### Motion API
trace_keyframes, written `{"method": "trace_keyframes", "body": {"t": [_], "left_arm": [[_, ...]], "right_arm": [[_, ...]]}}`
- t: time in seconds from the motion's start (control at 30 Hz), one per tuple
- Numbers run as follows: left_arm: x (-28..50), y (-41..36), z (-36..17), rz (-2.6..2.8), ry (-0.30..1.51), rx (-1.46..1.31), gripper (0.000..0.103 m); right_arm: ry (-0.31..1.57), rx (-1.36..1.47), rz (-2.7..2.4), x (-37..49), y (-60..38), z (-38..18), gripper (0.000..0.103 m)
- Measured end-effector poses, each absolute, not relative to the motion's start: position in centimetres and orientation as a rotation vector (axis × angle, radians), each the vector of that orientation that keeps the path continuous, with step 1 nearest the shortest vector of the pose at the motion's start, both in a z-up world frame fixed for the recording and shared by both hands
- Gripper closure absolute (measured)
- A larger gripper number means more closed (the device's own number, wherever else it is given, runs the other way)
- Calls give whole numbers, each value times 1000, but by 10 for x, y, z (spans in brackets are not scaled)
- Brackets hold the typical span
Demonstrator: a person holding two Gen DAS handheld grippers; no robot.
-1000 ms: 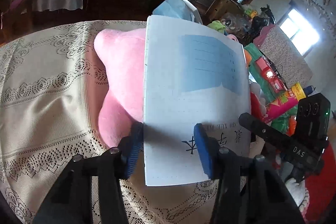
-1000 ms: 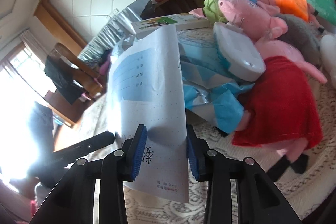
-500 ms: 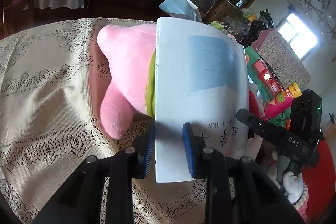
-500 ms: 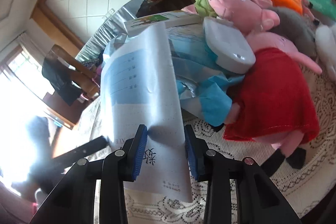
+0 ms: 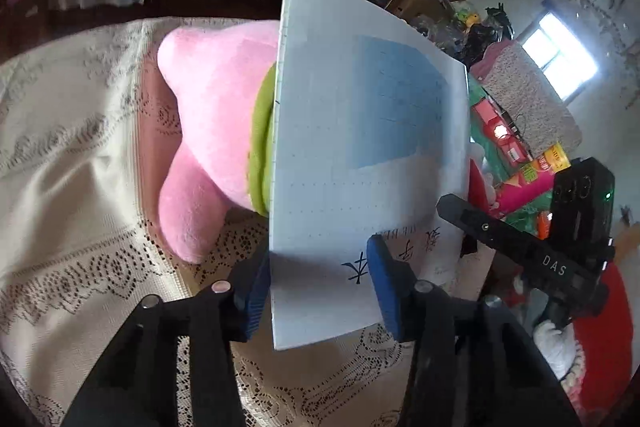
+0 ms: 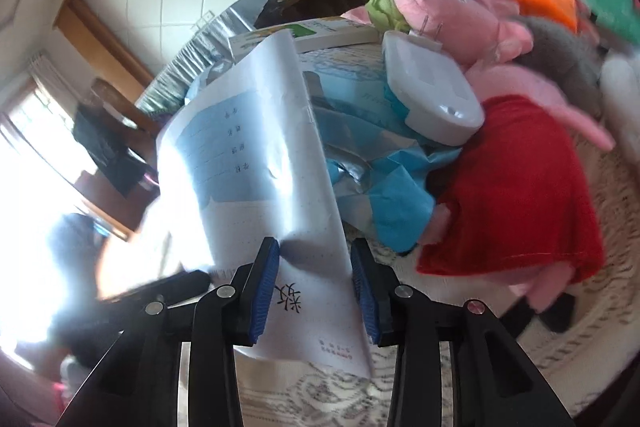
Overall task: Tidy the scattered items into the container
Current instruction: 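Lift the white exercise book off the toy pile with both grippers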
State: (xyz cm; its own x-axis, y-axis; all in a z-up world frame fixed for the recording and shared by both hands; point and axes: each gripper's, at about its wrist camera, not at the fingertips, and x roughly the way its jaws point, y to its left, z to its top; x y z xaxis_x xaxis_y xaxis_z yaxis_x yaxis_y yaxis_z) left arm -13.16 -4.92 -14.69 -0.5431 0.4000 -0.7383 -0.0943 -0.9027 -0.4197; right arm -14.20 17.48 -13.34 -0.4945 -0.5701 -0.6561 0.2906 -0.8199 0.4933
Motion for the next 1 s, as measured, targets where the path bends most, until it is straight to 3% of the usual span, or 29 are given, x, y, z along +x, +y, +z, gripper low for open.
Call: {"method": "trace_keyframes", "body": {"t": [0.17,0.33,0.53,0.7,0.77,1.0], "left_arm": [[-98,-42,-108,2638,-351,-1202,84],[-73,-40,-88,2692,-243,-1167,85],[-77,-59,-114,2676,-300,-1264,85],[-97,-74,-146,2607,-449,-1310,85],[-102,-80,-151,2574,-511,-1284,85],[-93,-89,-144,2554,-580,-1189,93]], "right_arm": [[-387,1103,-2301,-123,168,-116,68],[-332,1038,-2285,-107,148,-101,68],[-305,1091,-2262,-103,122,-104,68],[-344,1127,-2230,-112,117,-121,69],[-336,1139,-2232,-115,117,-125,83],[-394,1086,-2162,-110,113,-113,93]]}}
